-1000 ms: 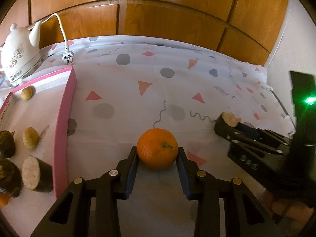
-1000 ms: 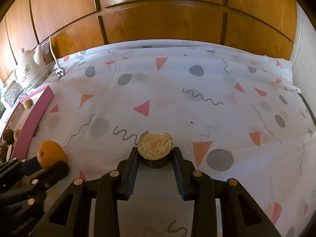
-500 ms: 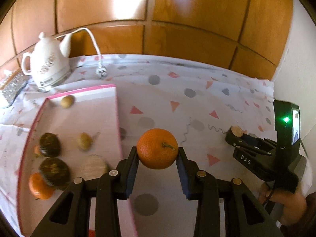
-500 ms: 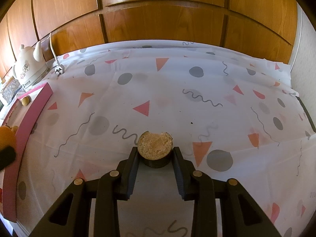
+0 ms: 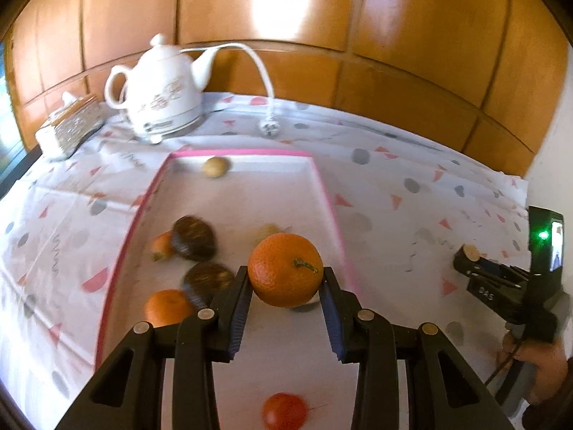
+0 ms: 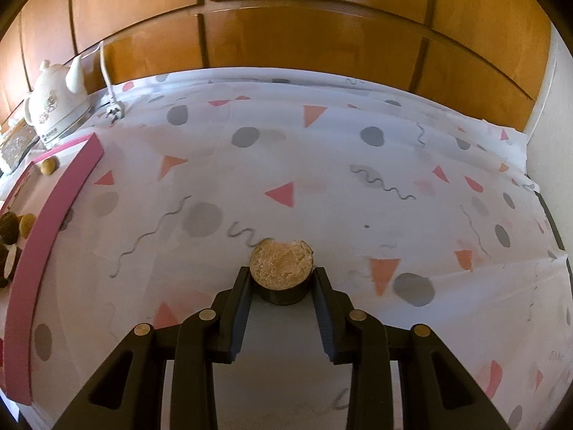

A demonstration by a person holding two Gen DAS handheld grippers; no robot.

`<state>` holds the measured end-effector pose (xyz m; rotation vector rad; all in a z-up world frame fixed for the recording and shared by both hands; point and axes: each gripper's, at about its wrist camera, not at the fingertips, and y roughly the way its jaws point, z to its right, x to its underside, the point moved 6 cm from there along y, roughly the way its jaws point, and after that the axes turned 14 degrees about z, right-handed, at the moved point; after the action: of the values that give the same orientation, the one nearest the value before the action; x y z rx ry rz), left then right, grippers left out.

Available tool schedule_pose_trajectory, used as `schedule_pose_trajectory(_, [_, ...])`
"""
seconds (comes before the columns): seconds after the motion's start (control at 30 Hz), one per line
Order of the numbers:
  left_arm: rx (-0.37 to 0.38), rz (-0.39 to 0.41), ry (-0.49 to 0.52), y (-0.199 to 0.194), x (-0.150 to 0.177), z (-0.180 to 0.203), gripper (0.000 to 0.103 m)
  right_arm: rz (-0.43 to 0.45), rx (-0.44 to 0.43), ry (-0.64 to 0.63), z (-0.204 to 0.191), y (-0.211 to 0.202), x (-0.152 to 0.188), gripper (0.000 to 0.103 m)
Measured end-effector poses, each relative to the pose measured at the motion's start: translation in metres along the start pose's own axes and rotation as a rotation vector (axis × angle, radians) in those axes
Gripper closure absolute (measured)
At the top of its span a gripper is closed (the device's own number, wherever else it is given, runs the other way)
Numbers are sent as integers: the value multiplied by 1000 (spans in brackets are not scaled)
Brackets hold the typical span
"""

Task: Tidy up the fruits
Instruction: 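Carry the orange with the left tool while the right tool carries the log slice to the tray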

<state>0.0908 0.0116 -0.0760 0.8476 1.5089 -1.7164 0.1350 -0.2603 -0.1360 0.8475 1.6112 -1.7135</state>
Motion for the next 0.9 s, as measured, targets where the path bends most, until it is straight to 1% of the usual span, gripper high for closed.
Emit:
schedule_pose_trajectory(0.17, [-27,-6,-25,-3,9,-21,65,-5,-44,-4,-20,-4,2,70])
schedule_pose_trajectory(0.27, [-37,-4,-25,-5,12,-27,65,-5,-72,-16,-34,-7,4,70])
schedule_pose_trajectory(0.37, [-23,-11,-45,-8,18,-33,65,-10,-102,-19,-46,-10,5,70])
schedule_pose_trajectory(0.43, [-8,3,-56,-13,18,-37,65,-13,-120,-28,-55,-13,6,70])
schedule_pose_trajectory(0.47, [7,13,-78,-18,18,-43,65,-16,-136,-32,-60,-14,6,70])
schedule_pose_trajectory(0.53, [14,32,-98,-24,16,-51,65,-22,-164,-27,-68,-16,5,70])
schedule_pose_trajectory(0.63, [26,60,-140,-35,12,-67,65,-4,-214,-30,-85,-25,-1,70])
schedule_pose_trajectory(0.73, [45,70,-154,-39,11,-73,65,25,-285,-45,-107,-36,-13,70])
schedule_pose_trajectory(0.83, [57,59,-173,-38,14,-74,65,56,-375,-78,-138,-50,-26,70])
schedule_pose_trajectory(0.9, [43,34,-173,-34,17,-74,65,66,-418,-101,-155,-56,-31,70])
